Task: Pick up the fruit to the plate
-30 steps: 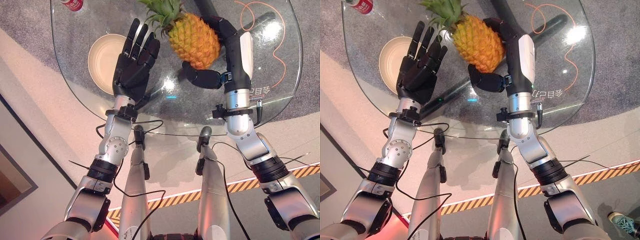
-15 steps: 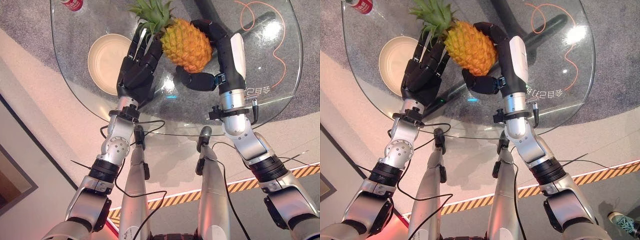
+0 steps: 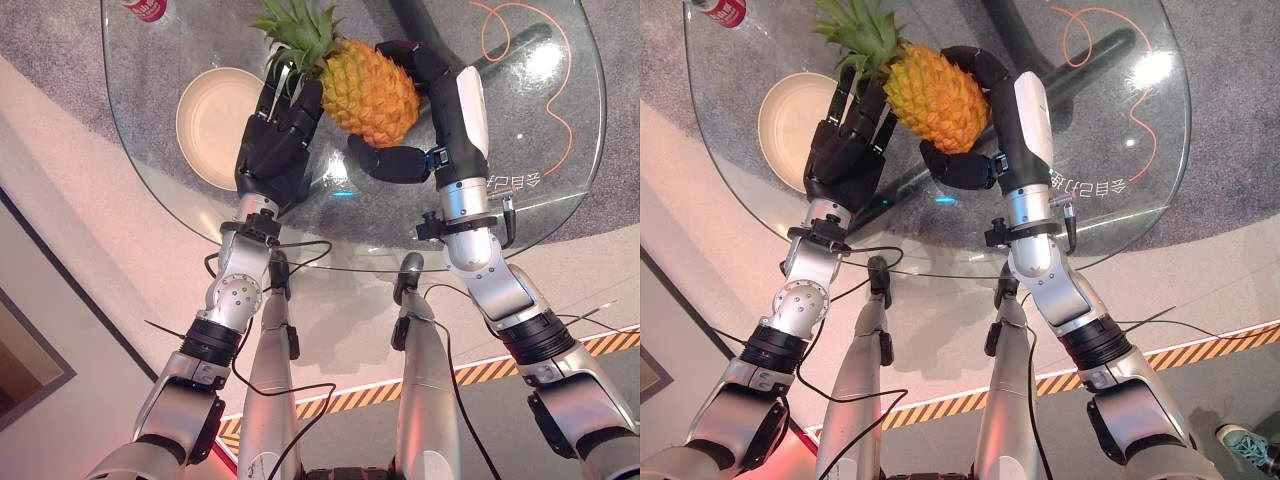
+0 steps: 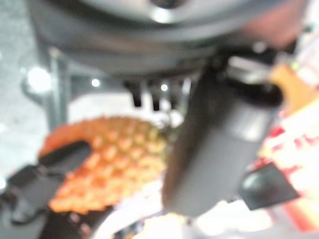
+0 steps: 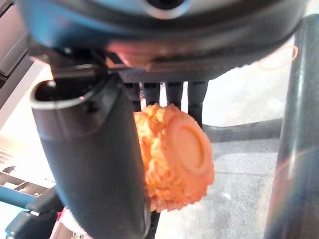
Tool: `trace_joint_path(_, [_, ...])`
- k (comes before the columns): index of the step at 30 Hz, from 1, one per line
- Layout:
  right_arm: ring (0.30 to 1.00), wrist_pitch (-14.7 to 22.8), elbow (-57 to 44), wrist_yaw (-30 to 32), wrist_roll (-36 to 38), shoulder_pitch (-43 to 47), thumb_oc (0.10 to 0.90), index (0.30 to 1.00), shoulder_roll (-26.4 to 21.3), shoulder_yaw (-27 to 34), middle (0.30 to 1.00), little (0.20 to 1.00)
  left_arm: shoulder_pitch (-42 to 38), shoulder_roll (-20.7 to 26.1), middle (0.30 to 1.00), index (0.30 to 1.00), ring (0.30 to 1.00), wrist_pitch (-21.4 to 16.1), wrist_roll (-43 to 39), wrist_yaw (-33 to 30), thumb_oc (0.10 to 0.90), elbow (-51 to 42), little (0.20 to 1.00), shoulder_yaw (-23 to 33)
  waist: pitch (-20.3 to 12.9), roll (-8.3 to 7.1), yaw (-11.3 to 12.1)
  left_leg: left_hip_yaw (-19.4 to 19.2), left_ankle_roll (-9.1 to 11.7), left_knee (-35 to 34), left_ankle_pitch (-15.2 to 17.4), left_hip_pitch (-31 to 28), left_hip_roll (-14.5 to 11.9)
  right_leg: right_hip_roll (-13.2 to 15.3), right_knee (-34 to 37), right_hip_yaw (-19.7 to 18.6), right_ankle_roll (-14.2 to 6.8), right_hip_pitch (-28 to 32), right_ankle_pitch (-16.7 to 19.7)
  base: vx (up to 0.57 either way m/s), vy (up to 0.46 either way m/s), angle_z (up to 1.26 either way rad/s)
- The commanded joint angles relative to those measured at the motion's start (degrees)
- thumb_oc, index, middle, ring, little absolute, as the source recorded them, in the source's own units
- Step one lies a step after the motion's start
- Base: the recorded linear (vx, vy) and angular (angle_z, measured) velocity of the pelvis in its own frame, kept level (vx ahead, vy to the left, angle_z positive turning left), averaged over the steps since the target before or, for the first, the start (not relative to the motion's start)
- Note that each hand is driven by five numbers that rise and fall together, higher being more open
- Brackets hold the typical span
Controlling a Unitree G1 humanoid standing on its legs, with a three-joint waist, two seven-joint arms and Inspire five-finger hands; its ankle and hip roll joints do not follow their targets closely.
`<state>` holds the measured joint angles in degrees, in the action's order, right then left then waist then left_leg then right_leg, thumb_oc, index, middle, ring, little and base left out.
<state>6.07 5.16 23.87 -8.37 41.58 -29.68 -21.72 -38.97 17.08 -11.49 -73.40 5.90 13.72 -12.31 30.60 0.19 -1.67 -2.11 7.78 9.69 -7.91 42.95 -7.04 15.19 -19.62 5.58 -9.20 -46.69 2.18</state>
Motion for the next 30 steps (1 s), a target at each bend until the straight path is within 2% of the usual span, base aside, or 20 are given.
trace_joint_path(1, [0.300, 5.9, -12.3, -0.2, -0.5, 8.1, 0.100, 0.300, -0.3, -1.1, 0.300, 0.200, -6.7, -1.1, 0.900, 0.900, 0.900, -4.3, -0.2, 5.5, 0.800, -7.6, 0.900, 0.9, -0.8, -0.66, 0.1, -1.0, -1.5, 3.6, 4.7, -1.0, 1.6, -1.5, 7.0, 2.9, 0.1, 4.5, 3.3, 0.00, 0.000, 0.00])
trace_joint_path(11, [0.300, 5.3, -12.2, -1.8, -1.6, 7.7, 0.100, 0.300, -1.5, -1.2, 0.300, 0.200, -6.4, -0.8, 0.900, 0.900, 0.900, -5.6, -0.5, 6.2, 0.800, -8.4, 0.900, 2.2, -0.8, -0.69, 0.3, -0.8, -1.4, 3.6, 4.7, -0.8, 1.7, -1.4, 6.9, 3.0, 0.1, 4.3, 3.3, 0.00, 0.000, 0.00])
trace_joint_path(30, [0.300, 5.3, -11.5, -5.7, -2.9, 8.0, 0.100, 0.300, -4.6, -2.5, 0.300, 0.200, -6.0, 0.4, 0.900, 0.900, 0.900, -4.7, -1.6, 8.1, 0.800, -9.4, 0.900, 2.4, -0.8, -0.91, 0.5, -0.6, -1.4, 3.6, 4.7, -0.6, 1.7, -1.4, 6.7, 3.4, -0.1, 4.1, 3.2, 0.00, 0.000, 0.00])
